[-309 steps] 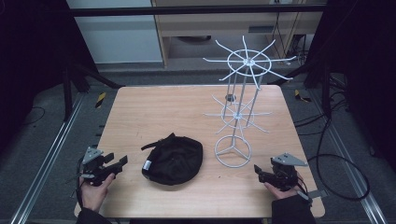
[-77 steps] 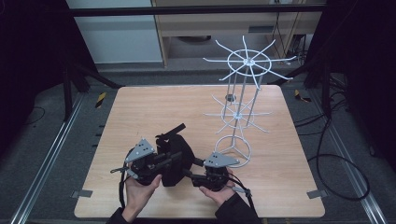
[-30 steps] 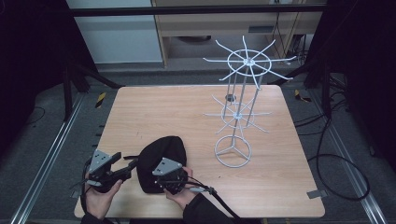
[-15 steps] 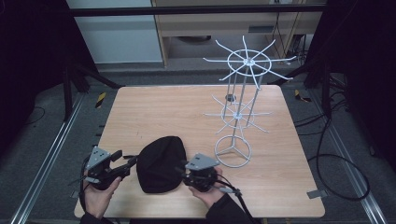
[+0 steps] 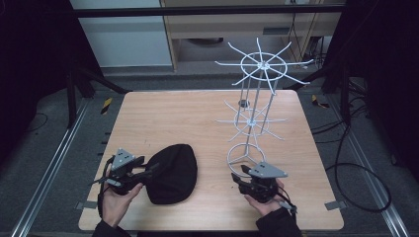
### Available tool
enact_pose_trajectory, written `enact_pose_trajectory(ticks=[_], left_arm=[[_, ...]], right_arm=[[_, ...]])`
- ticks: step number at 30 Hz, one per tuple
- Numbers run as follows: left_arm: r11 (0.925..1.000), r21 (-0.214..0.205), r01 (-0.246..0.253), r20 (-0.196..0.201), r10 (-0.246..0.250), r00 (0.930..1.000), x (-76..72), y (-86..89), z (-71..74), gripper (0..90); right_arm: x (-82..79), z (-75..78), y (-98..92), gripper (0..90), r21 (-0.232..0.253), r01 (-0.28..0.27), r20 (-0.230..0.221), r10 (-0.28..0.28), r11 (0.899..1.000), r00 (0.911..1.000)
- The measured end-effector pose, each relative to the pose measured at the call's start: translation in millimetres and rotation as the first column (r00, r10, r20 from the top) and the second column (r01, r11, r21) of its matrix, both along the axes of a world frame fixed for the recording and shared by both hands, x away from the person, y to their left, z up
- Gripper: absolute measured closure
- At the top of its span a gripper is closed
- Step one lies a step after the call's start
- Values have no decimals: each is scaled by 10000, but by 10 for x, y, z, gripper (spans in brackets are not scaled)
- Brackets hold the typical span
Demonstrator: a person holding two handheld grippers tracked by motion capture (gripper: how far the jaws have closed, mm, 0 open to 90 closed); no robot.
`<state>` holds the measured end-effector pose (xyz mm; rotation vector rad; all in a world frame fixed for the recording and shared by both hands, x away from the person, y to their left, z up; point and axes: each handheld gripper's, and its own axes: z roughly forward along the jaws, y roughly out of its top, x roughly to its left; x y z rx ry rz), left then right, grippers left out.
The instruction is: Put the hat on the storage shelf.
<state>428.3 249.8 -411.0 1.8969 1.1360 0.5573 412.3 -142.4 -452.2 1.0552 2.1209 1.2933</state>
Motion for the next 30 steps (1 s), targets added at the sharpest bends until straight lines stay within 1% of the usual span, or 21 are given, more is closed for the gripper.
enact_pose_trajectory(ticks=[3,6,8,10,11,12,14,16,17,18,19,22,24,28,30], left_arm=[[9998,170,116,-175,-113,9998,47,-91,-9,371],[9986,446,267,-425,-248,9988,99,-183,-39,372],[9971,650,407,-633,-365,9973,134,-245,-70,374],[9951,839,533,-780,-467,9959,155,-285,-91,378],[9940,921,588,-869,-508,9949,170,-314,-109,378],[9931,983,641,-954,-547,9939,179,-329,-118,377],[9911,1134,697,-1052,-578,9928,201,-366,-150,377],[9864,1404,854,-1270,-677,9896,225,-398,-185,391],[9860,1434,847,-1309,-659,9892,232,-412,-199,398],[9835,1570,897,-1450,-668,9872,245,-427,-218,409],[9823,1636,916,-1514,-667,9862,253,-436,-230,424],[9771,1940,875,-1543,-577,9863,269,-457,-265,483],[9780,1905,854,-1627,-544,9852,284,-450,-278,513],[9778,1931,818,-1726,-483,9838,303,-434,-307,565],[9781,1910,829,-1848,-471,9817,316,-428,-324,593]], right_arm=[[-19,-15,-241,508,-33,534,12,-534,9986,9986],[-30,-52,-425,492,-60,977,-98,-978,9952,9952],[-39,-79,-535,478,-65,1232,-205,-1233,9924,9922],[-43,-94,-599,465,-118,1368,-242,-1370,9905,9903],[-41,-102,-628,461,-174,1432,-290,-1437,9895,9892],[-33,-113,-664,456,-298,1528,-219,-1535,9878,9879],[-22,-124,-708,448,-401,1639,-199,-1648,9857,9861],[-12,-135,-753,447,-362,1778,-283,-1789,9834,9835],[-5,-144,-779,448,-347,1849,-324,-1861,9821,9820],[1,-151,-792,448,-351,1883,-312,-1894,9815,9814],[5,-160,-805,449,-325,1952,-401,-1964,9802,9797],[23,-186,-821,449,-366,1987,-471,-2003,9794,9786],[34,-200,-821,448,-429,1968,-543,-1990,9795,9785],[42,-215,-814,447,-521,1896,-543,-1923,9805,9798],[43,-220,-806,448,-473,1867,-667,-1896,9813,9796]])
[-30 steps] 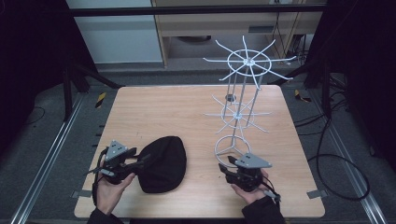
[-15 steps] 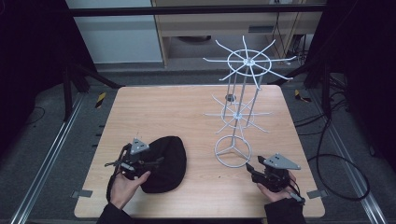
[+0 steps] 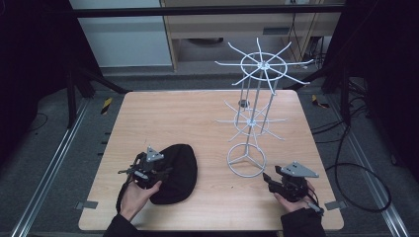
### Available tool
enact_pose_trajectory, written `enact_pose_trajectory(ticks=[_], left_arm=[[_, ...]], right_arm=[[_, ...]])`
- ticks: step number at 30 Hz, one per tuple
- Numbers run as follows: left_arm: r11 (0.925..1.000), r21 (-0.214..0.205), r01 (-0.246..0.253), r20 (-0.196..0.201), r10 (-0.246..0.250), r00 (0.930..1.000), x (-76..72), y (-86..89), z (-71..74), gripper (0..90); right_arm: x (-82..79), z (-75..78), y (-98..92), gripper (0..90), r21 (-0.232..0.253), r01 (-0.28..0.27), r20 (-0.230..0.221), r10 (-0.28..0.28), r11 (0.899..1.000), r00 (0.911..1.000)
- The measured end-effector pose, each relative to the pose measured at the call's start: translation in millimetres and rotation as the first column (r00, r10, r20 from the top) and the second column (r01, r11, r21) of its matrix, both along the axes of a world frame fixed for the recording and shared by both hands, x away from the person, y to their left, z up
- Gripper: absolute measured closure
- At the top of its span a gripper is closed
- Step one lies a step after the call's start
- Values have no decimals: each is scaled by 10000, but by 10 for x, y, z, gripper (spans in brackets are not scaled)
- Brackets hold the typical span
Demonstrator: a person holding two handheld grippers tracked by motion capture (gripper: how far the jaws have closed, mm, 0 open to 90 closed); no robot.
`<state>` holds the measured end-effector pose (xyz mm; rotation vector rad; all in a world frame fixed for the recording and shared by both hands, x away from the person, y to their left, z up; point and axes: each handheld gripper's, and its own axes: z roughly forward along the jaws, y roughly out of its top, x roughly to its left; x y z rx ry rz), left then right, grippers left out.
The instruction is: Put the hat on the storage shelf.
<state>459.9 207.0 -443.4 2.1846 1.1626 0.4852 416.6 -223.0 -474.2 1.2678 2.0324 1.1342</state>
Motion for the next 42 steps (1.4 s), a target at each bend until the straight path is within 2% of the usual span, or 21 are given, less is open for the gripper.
enact_pose_trajectory(ticks=[5,8,11,17,20,23,31,35,36,40,42], left_arm=[[9998,-172,76,-320,-82,9995,17,24,-23,745],[9987,-484,136,-178,-145,9997,-1,50,7,795],[9961,-849,234,70,-229,9997,-34,92,62,806],[9879,-1486,436,1092,-274,9936,-146,186,253,808],[9813,-1844,550,1692,-234,9853,-210,233,357,808],[9734,-2186,692,2285,-179,9734,-283,268,462,808],[9497,-2890,1207,3659,-69,9306,-475,328,749,808],[9351,-3252,1408,3948,-10,9187,-541,370,864,808],[9290,-3392,1480,4051,23,9143,-561,384,898,808],[9156,-3644,1701,4298,33,9029,-615,417,1002,808],[9069,-3757,1909,4474,-29,8943,-641,429,1067,808]], right_arm=[[13,-14,-6,450,-96,26,-34,-26,10000,10000],[20,-23,-13,451,-156,-2,20,3,9999,10000],[18,-23,-16,452,-129,17,-15,-17,9999,10000],[18,-26,-42,451,-121,98,3,-98,9999,10000],[19,-22,-57,449,-106,160,35,-160,9998,9999],[17,-19,-67,448,-87,213,29,-213,9997,9998],[15,-16,-73,444,-57,255,30,-255,9997,9997],[18,-20,-79,442,-116,277,104,-276,9995,9996],[19,-20,-80,442,-114,279,108,-278,9995,9996],[21,-19,-86,442,-119,300,150,-298,9995,9994],[21,-17,-88,442,-128,328,163,-326,9994,9993]])
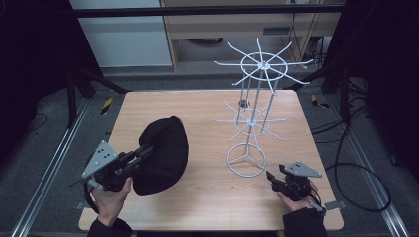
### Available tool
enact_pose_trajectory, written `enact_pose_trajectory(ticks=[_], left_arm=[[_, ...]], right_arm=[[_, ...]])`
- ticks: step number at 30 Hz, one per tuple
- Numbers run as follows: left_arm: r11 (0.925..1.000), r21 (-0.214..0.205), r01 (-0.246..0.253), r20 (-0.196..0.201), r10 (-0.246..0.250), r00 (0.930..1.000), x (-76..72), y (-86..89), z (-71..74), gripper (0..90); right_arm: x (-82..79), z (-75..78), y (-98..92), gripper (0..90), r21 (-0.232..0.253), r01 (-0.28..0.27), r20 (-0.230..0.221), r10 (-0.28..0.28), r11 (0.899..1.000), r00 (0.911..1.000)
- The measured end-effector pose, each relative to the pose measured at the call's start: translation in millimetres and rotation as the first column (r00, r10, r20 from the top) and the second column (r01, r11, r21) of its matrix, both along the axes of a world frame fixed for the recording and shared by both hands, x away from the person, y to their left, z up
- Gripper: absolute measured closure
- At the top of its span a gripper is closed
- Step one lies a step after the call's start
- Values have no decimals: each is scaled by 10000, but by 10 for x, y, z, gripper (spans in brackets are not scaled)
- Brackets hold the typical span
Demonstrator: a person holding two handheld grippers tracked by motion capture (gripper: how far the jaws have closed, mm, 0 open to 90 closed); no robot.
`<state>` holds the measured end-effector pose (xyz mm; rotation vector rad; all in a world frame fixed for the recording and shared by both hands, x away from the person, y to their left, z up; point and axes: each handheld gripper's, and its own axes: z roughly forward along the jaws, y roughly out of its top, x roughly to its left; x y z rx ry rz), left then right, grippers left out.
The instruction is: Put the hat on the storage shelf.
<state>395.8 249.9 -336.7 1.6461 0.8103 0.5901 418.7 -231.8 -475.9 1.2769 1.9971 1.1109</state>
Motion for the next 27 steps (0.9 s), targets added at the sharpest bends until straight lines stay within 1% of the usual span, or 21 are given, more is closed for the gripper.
enact_pose_trajectory(ticks=[4,7,11,15,16,23,27], left_arm=[[9994,-265,206,393,-195,9990,-40,3,120,808],[9979,-507,409,725,-371,9967,-48,-13,220,808],[9942,-826,686,1191,-585,9912,-43,-68,378,808],[9912,-980,892,1538,-735,9854,-33,-129,512,808],[9899,-1055,949,1672,-764,9829,-30,-153,551,808],[9840,-1204,1311,2047,-1046,9732,-15,-277,728,808],[9787,-1347,1552,2277,-1218,9661,-29,-337,823,808]], right_arm=[[-3,3,1,441,74,61,-26,-61,10000,10000],[1,-1,0,441,-18,53,21,-53,10000,10000],[2,-2,-3,440,-51,83,37,-83,10000,10000],[5,-4,-8,439,-25,86,41,-86,10000,10000],[6,-4,-9,438,-16,84,35,-84,10000,10000],[9,-5,-15,438,-1,72,43,-72,10000,10000],[11,-7,-16,438,-34,73,60,-73,10000,10000]])
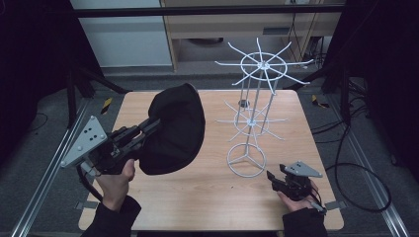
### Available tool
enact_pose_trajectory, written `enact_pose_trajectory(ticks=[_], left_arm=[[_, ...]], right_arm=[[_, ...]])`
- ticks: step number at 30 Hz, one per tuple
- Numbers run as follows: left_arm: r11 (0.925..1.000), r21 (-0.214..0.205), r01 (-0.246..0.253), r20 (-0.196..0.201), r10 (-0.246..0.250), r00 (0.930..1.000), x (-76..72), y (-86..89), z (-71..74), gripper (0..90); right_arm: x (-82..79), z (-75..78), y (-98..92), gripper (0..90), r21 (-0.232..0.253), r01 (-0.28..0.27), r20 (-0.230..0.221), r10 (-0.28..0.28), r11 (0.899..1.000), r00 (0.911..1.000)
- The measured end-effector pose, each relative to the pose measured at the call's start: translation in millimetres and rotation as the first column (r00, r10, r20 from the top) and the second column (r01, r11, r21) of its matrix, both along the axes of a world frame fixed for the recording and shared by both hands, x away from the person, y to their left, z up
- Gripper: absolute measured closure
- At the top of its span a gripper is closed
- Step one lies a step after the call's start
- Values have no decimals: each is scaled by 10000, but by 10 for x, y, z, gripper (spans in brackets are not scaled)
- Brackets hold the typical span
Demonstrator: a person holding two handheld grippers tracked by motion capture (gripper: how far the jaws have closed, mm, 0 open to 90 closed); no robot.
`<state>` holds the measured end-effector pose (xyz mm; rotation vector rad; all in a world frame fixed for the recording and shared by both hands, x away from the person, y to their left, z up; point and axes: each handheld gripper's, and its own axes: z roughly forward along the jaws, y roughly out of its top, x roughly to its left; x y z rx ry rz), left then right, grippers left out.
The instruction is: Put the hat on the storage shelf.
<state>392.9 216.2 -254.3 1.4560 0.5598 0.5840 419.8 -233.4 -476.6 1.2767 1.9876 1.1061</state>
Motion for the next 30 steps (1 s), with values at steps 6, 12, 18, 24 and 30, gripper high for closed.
enact_pose_trajectory(ticks=[6,12,18,24,30], left_arm=[[9992,-268,303,139,-300,9995,-2,-61,132,808],[9981,-331,516,270,-507,9983,-3,-118,224,808],[9928,-706,965,448,-934,9946,0,-142,366,808],[9881,-855,1275,838,-1204,9892,-41,-215,527,808],[9851,-866,1488,1014,-1399,9850,-53,-299,615,808]], right_arm=[[1,-1,-2,438,-1,-6,0,6,10000,10000],[2,-3,1,438,1,0,-20,0,10000,10000],[5,-6,-2,438,-9,21,-28,-21,10000,10000],[4,-7,-1,437,4,25,-46,-25,10000,10000],[5,-9,1,438,4,2,-45,-2,10000,10000]])
